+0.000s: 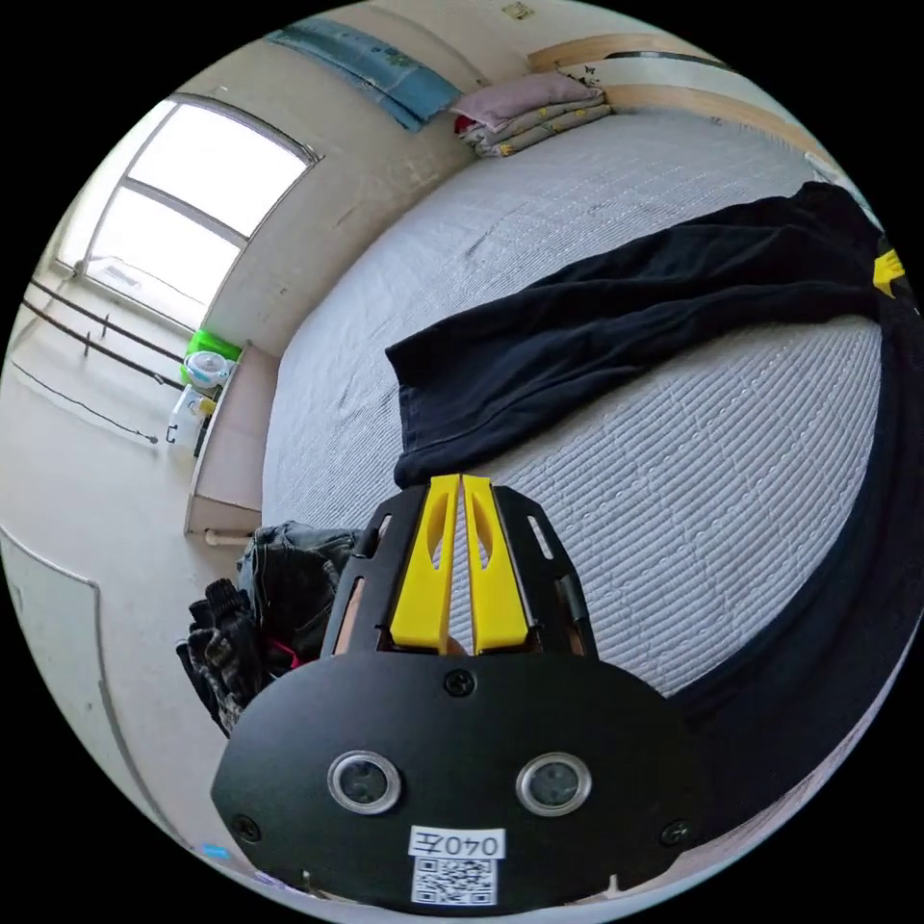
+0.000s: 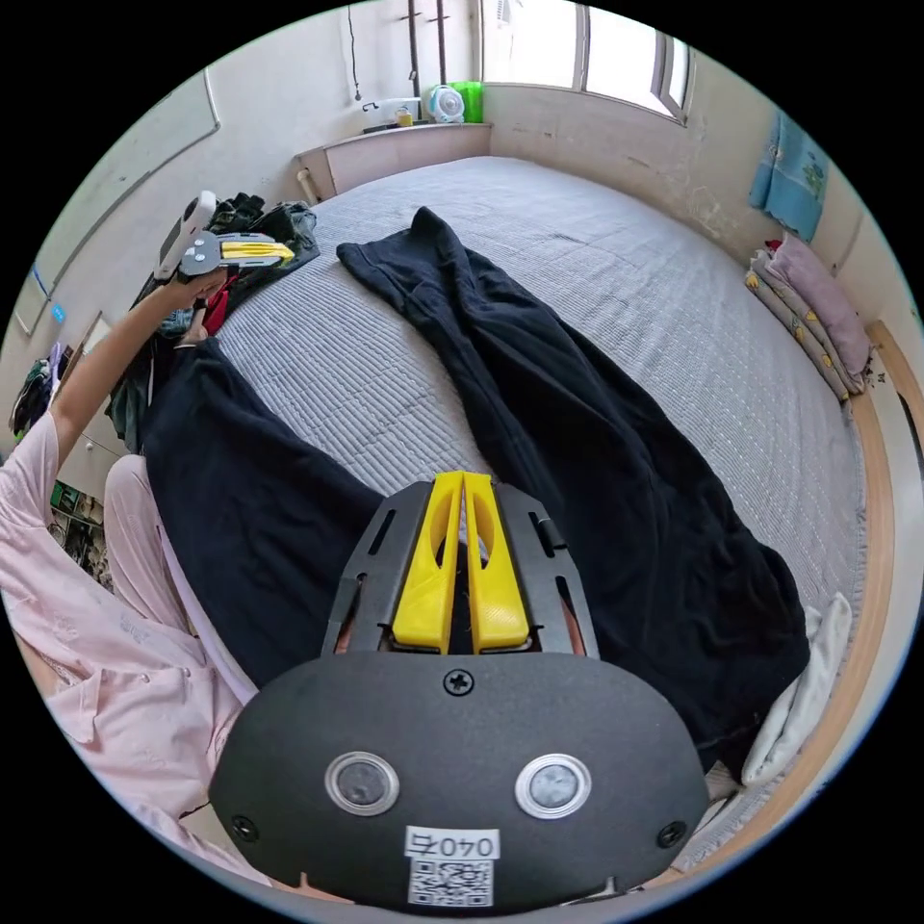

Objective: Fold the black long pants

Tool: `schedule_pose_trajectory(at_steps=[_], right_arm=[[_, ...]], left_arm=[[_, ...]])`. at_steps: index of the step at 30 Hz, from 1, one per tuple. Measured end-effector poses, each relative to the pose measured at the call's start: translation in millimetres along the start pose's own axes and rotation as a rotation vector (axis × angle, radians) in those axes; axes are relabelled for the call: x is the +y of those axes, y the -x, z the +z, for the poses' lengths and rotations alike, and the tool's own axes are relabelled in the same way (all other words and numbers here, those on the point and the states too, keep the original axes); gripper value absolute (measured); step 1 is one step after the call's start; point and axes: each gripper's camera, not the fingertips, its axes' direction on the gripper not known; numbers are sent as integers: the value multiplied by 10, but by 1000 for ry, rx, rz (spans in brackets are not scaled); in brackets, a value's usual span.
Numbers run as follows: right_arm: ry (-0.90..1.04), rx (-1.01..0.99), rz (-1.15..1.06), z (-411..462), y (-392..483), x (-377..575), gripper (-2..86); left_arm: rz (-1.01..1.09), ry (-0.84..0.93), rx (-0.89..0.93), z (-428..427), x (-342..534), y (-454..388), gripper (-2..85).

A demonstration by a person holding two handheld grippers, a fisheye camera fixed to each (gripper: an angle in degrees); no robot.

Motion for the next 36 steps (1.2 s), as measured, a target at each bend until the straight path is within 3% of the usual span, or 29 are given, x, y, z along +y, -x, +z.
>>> schedule_pose_trajectory(at_steps=[3, 10, 13, 18, 22, 25, 30, 34, 36], right_arm=[[-7, 38, 3, 30, -26, 90, -7], [-46, 48, 83, 129, -311, -116, 46], [-66, 13, 52, 196, -284, -422, 56], [-34, -63, -9, 563, -116, -1104, 91], [3, -45, -63, 703, 40, -1451, 101], [39, 3, -83, 785, 140, -1628, 29], [126, -8, -178, 849, 444, -1679, -6], [115, 67, -223, 806, 580, -1720, 2], [71, 132, -254, 772, 661, -1815, 58]], left_arm=[[115, 1, 42, 332, -309, 146, 2], [30, 224, 167, 1435, -734, 521, 45], [-11, 172, 228, 1522, -724, 605, 26], [34, 162, 161, 1449, -786, 621, -5], [-35, -73, 143, 849, -550, 980, -8], [-36, -160, 160, 561, -147, 1156, -8], [9, -2, 232, 978, 357, 969, -8], [-100, -46, 287, 1070, 555, 1008, -9], [-112, -53, 294, 1060, 562, 1059, -9]])
